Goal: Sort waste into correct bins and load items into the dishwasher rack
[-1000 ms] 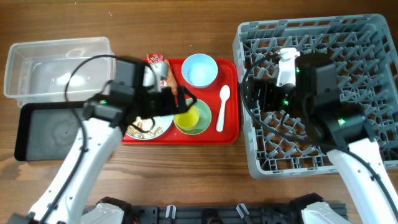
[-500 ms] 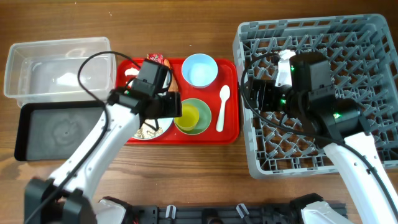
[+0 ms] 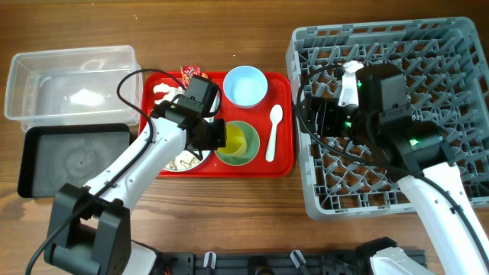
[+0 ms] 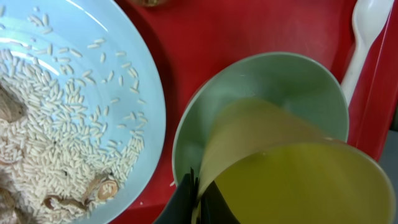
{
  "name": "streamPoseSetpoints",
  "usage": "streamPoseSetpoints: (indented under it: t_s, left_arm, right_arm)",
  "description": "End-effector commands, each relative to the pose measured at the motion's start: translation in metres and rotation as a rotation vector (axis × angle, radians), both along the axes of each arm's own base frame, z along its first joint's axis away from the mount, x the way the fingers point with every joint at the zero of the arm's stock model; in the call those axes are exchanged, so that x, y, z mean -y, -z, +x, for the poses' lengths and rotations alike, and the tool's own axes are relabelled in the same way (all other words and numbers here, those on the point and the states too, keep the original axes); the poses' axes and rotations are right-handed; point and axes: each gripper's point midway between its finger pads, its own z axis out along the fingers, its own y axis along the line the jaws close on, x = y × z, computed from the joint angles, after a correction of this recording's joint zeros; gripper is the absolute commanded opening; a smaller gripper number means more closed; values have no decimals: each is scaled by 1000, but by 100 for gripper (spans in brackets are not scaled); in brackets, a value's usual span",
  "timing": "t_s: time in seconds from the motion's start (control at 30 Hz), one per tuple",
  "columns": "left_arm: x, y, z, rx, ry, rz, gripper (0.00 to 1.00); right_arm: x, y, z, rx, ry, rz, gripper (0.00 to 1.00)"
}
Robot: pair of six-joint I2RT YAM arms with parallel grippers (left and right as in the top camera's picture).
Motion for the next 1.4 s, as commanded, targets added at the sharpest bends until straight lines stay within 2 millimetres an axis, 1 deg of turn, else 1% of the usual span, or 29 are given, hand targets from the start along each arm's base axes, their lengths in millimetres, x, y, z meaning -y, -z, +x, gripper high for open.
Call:
streamPoseSetpoints:
  t_s: [0.0, 0.07, 0.13, 0.23, 0.3, 0.37, 0.43, 0.47, 0.5, 0.57, 0.6, 0.63, 0.67, 0.7, 0.73, 0.83, 0.87, 0.97, 1.07, 1.23, 1.3, 1.33, 1.37]
  left_arm:
    - [-2, -21, 9, 35, -14, -19, 4]
    - [-1, -42, 13, 58, -21, -53, 4]
    - [6, -69, 15, 74, -17, -136, 4]
    - [20, -107, 14, 75, 6, -340, 4]
    - [28, -133, 11, 60, 28, -525, 4]
    - [32, -162, 7, 26, 56, -745, 4]
    - [32, -190, 4, 4, 93, -935, 4]
    - [31, -199, 3, 0, 107, -989, 4]
    - [29, -213, 0, -4, 134, -1071, 4]
    - [26, -234, -7, -14, 182, -1192, 4]
    - [25, -242, -10, -22, 201, -1236, 4]
    - [25, -247, -12, -29, 215, -1265, 4]
    - [25, -249, -14, -33, 223, -1278, 4]
    - [26, -253, -16, -37, 236, -1298, 4]
    - [26, -255, -17, -41, 245, -1314, 4]
    - [26, -258, -18, -43, 255, -1326, 4]
    - [26, -258, -19, -43, 256, -1326, 4]
    - [28, -258, -20, -49, 263, -1326, 4]
    - [31, -258, -21, -39, 283, -1324, 4]
    - [37, -260, -22, -17, 328, -1318, 4]
    - [39, -260, -23, -21, 334, -1318, 4]
    - [40, -260, -24, -22, 336, -1318, 4]
    - [40, -260, -24, -23, 336, -1318, 4]
  right_arm:
    - [2, -7, 4, 15, 24, 1, 100]
    - [2, -8, 5, 17, 24, 1, 100]
    - [2, -9, 6, 23, 23, 3, 100]
    - [1, -11, 8, 36, 23, 9, 100]
    - [-4, -15, 9, 48, 1, 32, 100]
    - [-17, -23, 9, 75, -64, 83, 100]
    - [-37, -38, 8, 136, -190, 147, 100]
    - [-44, -45, 7, 157, -230, 179, 100]
    - [-58, -58, 4, 199, -310, 238, 100]
    - [-77, -82, -3, 274, -440, 335, 100]
    - [-83, -91, -5, 306, -483, 369, 100]
    - [-89, -103, -8, 344, -532, 405, 100]
    - [-92, -109, -11, 366, -562, 426, 100]
    - [-98, -121, -17, 405, -625, 466, 100]
    - [-102, -129, -21, 429, -666, 490, 100]
    - [-108, -143, -33, 475, -759, 541, 100]
    - [-108, -146, -34, 484, -770, 547, 100]
    - [-109, -149, -35, 471, -767, 569, 100]
    - [-113, -146, -36, 435, -762, 588, 100]
    - [-133, -137, -45, 382, -812, 611, 100]
    - [-139, -137, -48, 386, -834, 615, 100]
    - [-141, -138, -47, 395, -840, 617, 99]
    - [-141, -140, -47, 406, -843, 618, 96]
